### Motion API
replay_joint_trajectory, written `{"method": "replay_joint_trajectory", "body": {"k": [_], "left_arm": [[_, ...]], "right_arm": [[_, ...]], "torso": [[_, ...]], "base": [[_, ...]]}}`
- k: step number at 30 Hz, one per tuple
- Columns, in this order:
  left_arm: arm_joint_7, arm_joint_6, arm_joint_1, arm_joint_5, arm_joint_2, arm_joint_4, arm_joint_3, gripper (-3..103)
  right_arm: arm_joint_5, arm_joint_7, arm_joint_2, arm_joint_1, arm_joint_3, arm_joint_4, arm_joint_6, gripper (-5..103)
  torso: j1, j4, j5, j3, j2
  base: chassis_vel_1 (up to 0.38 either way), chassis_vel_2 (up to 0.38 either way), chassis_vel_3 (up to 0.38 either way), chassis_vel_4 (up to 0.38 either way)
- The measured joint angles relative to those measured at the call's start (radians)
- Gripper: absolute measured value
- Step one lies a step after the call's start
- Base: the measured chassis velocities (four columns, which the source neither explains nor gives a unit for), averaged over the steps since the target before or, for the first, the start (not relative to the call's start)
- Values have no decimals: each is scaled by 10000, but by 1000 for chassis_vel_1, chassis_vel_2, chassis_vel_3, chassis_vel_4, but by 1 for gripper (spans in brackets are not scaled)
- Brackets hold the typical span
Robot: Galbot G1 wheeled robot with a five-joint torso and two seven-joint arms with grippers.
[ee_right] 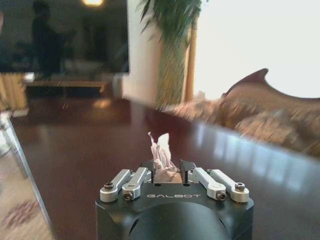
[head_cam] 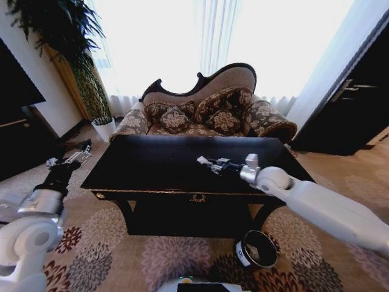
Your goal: Move to the front of the table and place the trash on the table into the trash bin.
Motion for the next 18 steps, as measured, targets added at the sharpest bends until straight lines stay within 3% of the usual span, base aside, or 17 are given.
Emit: {"method": "replay_joint_trajectory", "body": {"k": [3, 5, 8, 15, 18], "left_arm": [[-4, 0, -18, -4, -68, -112, 136, 100], [-7, 0, -19, -4, -84, -144, 161, 100], [-13, 3, 142, -24, -234, -417, 12, 100], [-36, 3, 373, -223, -401, -719, -452, 100], [-61, -10, 370, -257, -547, -731, -429, 100]], "right_arm": [[112, -92, -355, -1556, 1680, 464, 68, 16], [116, -93, -399, -1777, 1900, 544, 102, 16], [163, -22, -392, -2248, 2257, 848, 178, 3], [344, 58, -273, -2717, 2586, 1162, 356, 1], [634, -8, 68, -4250, 4463, 1706, 455, 1]], "torso": [[0, -1, 7, 0, 0], [0, -2, 2, 0, 1], [0, 3, 6, 1, 0], [0, 3, 1, 0, 0], [1, 7, 5, 2, 0]], "base": [[0, 0, 0, 0], [0, 0, 0, 0], [0, 0, 0, 0], [0, 0, 0, 0], [0, 0, 0, 0]]}}
